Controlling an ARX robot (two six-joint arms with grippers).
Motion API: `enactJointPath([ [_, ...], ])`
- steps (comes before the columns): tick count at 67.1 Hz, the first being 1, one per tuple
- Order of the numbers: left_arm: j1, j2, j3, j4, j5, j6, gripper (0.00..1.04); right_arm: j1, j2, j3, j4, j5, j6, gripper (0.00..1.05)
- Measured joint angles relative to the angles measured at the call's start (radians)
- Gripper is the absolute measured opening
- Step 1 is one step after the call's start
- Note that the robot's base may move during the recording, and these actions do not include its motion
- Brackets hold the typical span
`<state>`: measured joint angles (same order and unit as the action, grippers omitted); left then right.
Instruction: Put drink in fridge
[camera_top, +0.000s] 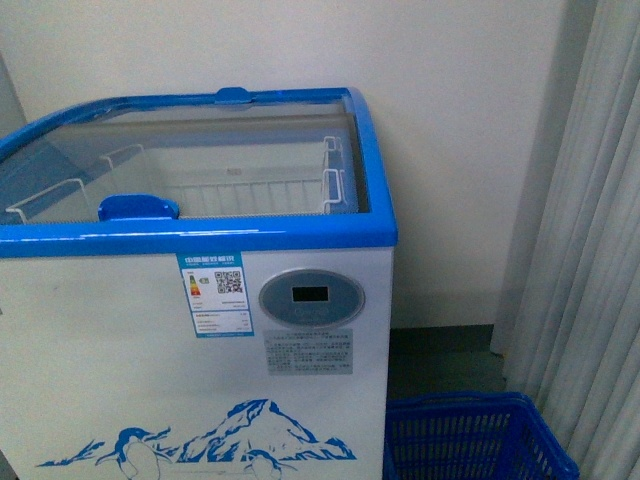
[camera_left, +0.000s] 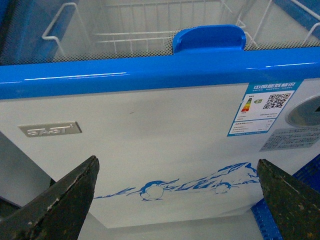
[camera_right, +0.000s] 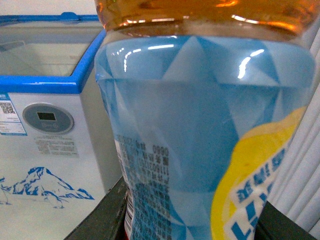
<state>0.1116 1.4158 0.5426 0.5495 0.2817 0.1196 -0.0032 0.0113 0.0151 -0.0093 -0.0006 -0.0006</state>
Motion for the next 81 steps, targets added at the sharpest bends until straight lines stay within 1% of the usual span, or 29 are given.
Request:
enactJointPath([
  [3,0.007,0.059,0.057,-0.011,0.020,0.028,0.97,0.000,0.000,0.000,0.000,0.000,0.000,0.40],
  [13,0.017,0.151,0.159,-0.046,0.069,0.072,0.97,0.000,0.000,0.000,0.000,0.000,0.000,0.40],
  [24,0.018,0.271,0.306,-0.116,0.129,0.129,0.97,0.000,0.000,0.000,0.000,0.000,0.000,0.40],
  [54,0.008,0.448,0.520,-0.217,0.167,0.211,0.97,0.000,0.000,0.000,0.000,0.000,0.000,0.40],
  [66,-0.014,0.519,0.633,-0.263,0.173,0.271,0.97,0.000,0.000,0.000,0.000,0.000,0.000,0.40],
  [81,-0.022,0.573,0.731,-0.348,0.244,0.314,0.97,0.000,0.000,0.000,0.000,0.000,0.000,0.40],
])
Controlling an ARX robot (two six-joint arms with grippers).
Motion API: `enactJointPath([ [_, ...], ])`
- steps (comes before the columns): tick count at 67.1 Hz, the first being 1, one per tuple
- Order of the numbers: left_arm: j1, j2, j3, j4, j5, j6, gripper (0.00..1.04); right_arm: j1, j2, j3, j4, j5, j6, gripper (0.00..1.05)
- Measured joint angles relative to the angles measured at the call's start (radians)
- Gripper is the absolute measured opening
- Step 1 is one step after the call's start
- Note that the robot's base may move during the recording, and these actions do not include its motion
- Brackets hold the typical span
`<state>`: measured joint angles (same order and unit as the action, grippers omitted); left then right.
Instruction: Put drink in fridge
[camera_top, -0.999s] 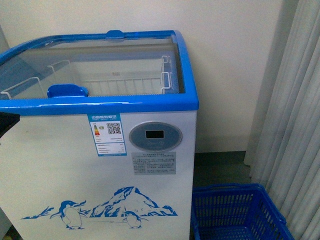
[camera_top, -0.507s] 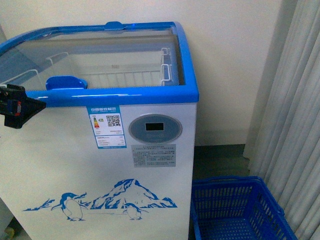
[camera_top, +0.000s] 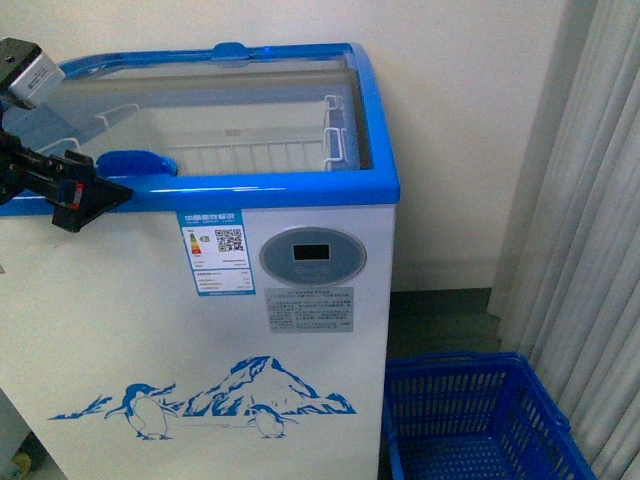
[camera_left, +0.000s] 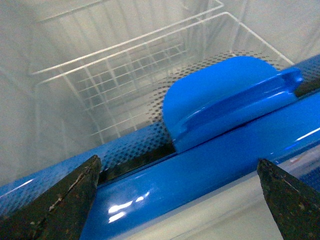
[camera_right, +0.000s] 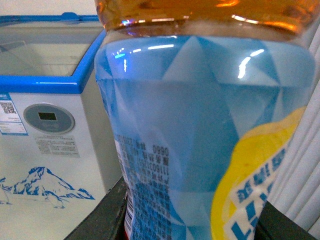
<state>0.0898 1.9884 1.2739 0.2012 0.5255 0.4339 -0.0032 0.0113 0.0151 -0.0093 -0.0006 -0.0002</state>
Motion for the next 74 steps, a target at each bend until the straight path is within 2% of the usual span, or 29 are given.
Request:
enactJointPath([
  [5,-0.004,0.024,0.043,-0.017,0.029,0.010,0.97,0.000,0.000,0.000,0.000,0.000,0.000,0.40],
  [12,-0.013,0.061,0.134,-0.027,-0.036,0.024,0.97,0.000,0.000,0.000,0.000,-0.005,0.000,0.40],
  [60,-0.018,0.251,0.428,-0.079,-0.040,0.003,0.97,0.000,0.000,0.000,0.000,0.000,0.000,0.40],
  [74,-0.030,0.332,0.589,-0.123,-0.092,-0.017,0.97,0.000,0.000,0.000,0.000,0.000,0.000,0.40],
])
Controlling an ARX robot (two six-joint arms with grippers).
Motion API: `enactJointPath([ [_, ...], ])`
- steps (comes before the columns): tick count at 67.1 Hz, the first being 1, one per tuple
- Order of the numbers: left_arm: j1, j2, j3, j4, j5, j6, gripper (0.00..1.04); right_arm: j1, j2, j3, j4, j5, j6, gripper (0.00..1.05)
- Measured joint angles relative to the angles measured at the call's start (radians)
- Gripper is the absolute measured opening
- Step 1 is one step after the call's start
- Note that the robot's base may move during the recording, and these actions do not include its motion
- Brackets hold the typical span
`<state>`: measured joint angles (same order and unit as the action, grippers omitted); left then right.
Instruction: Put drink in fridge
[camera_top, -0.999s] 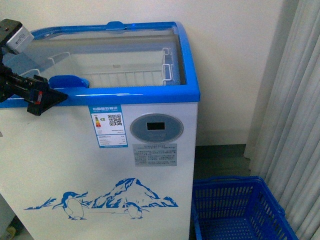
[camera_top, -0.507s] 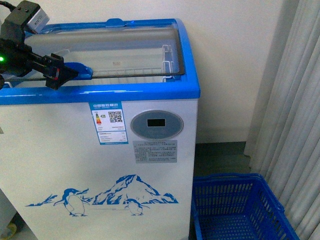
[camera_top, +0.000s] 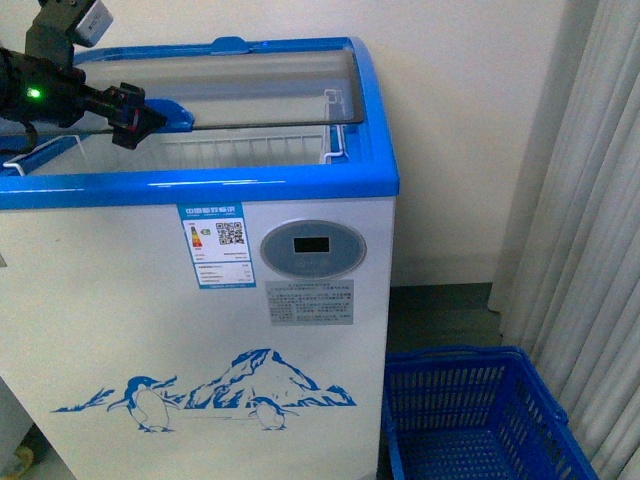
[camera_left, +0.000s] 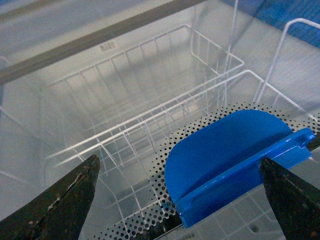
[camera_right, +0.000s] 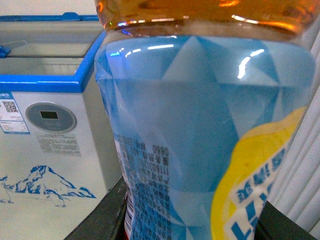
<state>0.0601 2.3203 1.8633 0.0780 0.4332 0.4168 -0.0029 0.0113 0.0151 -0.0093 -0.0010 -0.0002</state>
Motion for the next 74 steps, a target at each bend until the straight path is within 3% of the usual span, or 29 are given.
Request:
enactJointPath([
  [47,-0.018,0.228,0.467,-0.196,-0.107,-0.048,0.97,0.000,0.000,0.000,0.000,0.000,0.000,0.40],
  [74,-0.020,0.159,0.337,-0.119,-0.147,-0.056,0.97,0.000,0.000,0.000,0.000,0.000,0.000,0.40],
])
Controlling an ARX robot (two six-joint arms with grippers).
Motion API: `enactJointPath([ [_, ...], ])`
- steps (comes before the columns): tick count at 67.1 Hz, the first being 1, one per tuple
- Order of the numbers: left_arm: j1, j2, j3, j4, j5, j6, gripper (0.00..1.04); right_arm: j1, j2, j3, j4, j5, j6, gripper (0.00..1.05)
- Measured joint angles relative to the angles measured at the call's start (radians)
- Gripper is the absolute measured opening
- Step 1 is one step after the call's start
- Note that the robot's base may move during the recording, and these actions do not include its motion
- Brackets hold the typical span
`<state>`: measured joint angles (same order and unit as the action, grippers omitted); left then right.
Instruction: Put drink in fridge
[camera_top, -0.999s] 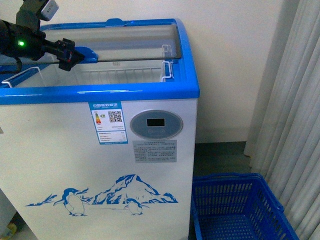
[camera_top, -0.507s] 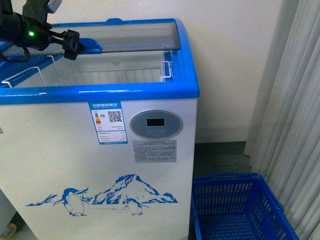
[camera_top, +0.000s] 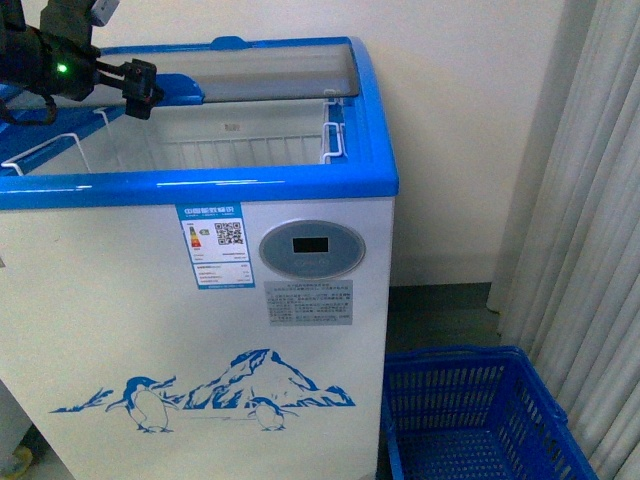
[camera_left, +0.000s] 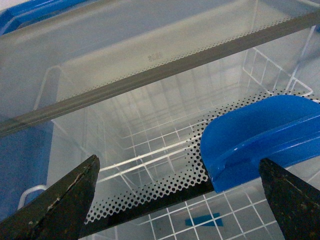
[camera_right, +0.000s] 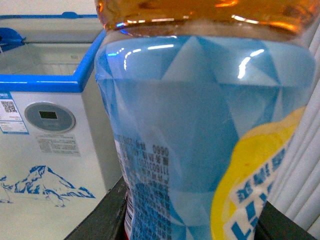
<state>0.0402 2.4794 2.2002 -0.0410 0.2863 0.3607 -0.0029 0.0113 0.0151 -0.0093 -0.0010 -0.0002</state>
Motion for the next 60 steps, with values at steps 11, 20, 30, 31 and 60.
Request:
enactJointPath([
  [11,0.000,-0.029,-0.094,0.034,-0.010,0.023,0.97,0.000,0.000,0.000,0.000,0.000,0.000,0.40],
  [20,0.001,-0.097,-0.203,0.105,0.001,-0.019,0.97,0.000,0.000,0.000,0.000,0.000,0.000,0.40],
  [30,0.002,-0.199,-0.343,0.196,0.001,-0.079,0.97,0.000,0.000,0.000,0.000,0.000,0.000,0.40],
  [31,0.002,-0.207,-0.354,0.202,0.000,-0.081,0.97,0.000,0.000,0.000,0.000,0.000,0.000,0.40],
  [60,0.012,-0.622,-0.835,0.454,-0.150,-0.260,0.97,0.000,0.000,0.000,0.000,0.000,0.000,0.40],
])
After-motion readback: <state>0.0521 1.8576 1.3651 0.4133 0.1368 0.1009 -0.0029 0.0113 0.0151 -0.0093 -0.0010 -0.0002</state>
